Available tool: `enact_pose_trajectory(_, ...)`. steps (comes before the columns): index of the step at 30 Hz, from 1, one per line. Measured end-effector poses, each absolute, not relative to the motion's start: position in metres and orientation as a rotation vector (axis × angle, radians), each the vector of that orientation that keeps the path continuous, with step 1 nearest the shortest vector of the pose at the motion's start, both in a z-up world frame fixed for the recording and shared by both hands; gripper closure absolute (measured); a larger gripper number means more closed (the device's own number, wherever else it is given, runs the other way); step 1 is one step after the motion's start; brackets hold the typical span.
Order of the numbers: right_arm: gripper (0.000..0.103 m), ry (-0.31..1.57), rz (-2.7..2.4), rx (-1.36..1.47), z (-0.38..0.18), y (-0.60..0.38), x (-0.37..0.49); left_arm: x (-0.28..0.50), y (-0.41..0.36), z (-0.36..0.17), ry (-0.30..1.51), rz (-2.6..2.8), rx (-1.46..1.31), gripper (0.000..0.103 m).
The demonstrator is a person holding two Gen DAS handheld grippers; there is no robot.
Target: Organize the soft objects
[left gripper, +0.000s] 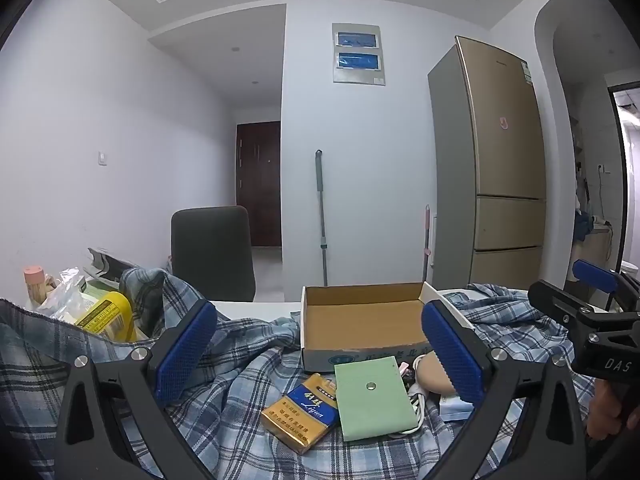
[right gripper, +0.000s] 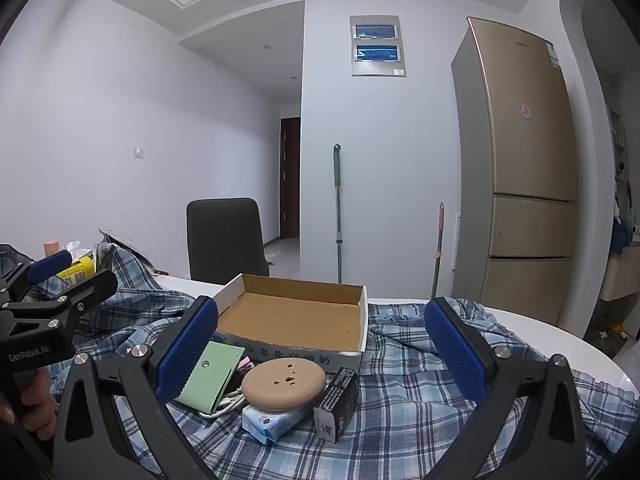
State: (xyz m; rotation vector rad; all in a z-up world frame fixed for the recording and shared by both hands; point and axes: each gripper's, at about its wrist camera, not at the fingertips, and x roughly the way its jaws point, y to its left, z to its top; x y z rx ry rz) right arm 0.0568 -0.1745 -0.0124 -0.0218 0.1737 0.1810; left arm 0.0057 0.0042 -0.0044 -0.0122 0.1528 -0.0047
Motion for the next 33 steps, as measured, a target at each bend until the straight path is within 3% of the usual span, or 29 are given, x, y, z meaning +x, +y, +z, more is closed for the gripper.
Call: enact_pose_trajectory(33, 0.000, 0.174, 0.190, -0.035, -0.012, -0.173, 0.056, -0.007, -0.010, 0.002, 0.095, 0.043, 0.067, 0.000)
